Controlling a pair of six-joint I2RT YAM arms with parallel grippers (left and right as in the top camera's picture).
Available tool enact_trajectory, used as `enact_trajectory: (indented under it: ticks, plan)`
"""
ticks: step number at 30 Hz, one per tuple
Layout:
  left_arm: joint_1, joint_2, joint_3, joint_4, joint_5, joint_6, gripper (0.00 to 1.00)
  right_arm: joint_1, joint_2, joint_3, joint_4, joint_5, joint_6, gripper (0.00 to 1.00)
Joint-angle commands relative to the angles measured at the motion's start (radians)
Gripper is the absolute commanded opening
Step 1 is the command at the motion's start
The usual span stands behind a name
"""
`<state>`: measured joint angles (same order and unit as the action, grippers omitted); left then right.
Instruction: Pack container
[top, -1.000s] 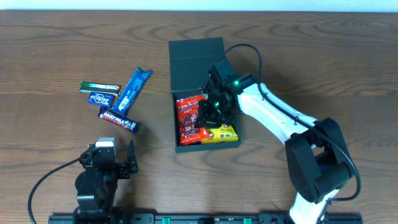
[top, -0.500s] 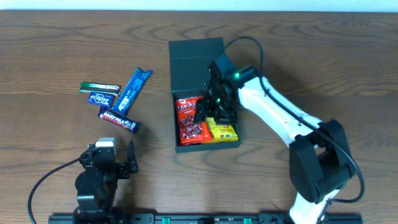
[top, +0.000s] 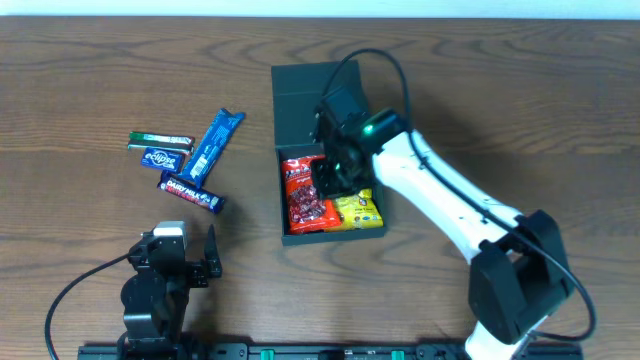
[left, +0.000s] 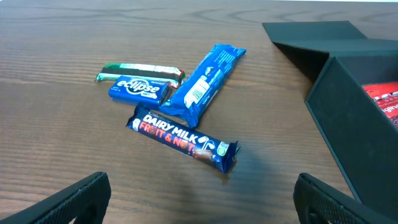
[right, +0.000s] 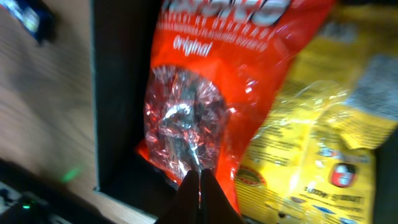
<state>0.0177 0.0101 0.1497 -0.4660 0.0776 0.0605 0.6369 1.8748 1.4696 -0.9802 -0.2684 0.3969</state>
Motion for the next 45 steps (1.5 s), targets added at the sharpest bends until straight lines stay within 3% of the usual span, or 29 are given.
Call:
enact_trajectory:
  ticks: [1, 7, 18, 28, 33, 35, 38, 45]
  plan:
    - [0.004, -0.005, -0.018, 0.0, -0.007, 0.014, 0.96, 0.014, 0.043, -0.027, 0.003, 0.064, -0.015, 0.01]
    - [0.004, -0.005, -0.018, 0.0, -0.007, 0.014, 0.95, 0.012, 0.1, -0.037, 0.011, 0.165, 0.017, 0.02]
    - [0.004, -0.005, -0.018, 0.0, -0.007, 0.014, 0.96, 0.019, 0.198, -0.033, 0.029, 0.103, 0.013, 0.02]
    - [0.004, -0.005, -0.018, 0.0, -0.007, 0.014, 0.96, 0.003, 0.001, 0.062, -0.034, 0.167, 0.012, 0.02]
    - [0.004, -0.005, -0.018, 0.0, -0.007, 0.014, 0.95, -0.033, -0.169, 0.085, -0.035, 0.193, -0.06, 0.03]
    - [0.004, -0.005, -0.018, 0.0, -0.007, 0.014, 0.95, -0.051, -0.224, 0.085, -0.037, 0.186, -0.116, 0.22]
    - [0.004, -0.005, -0.018, 0.0, -0.007, 0.014, 0.96, -0.07, -0.309, 0.085, -0.063, 0.151, -0.195, 0.99]
    - [0.004, -0.005, -0.018, 0.0, -0.007, 0.014, 0.95, -0.073, -0.449, 0.085, -0.139, 0.152, -0.201, 0.99]
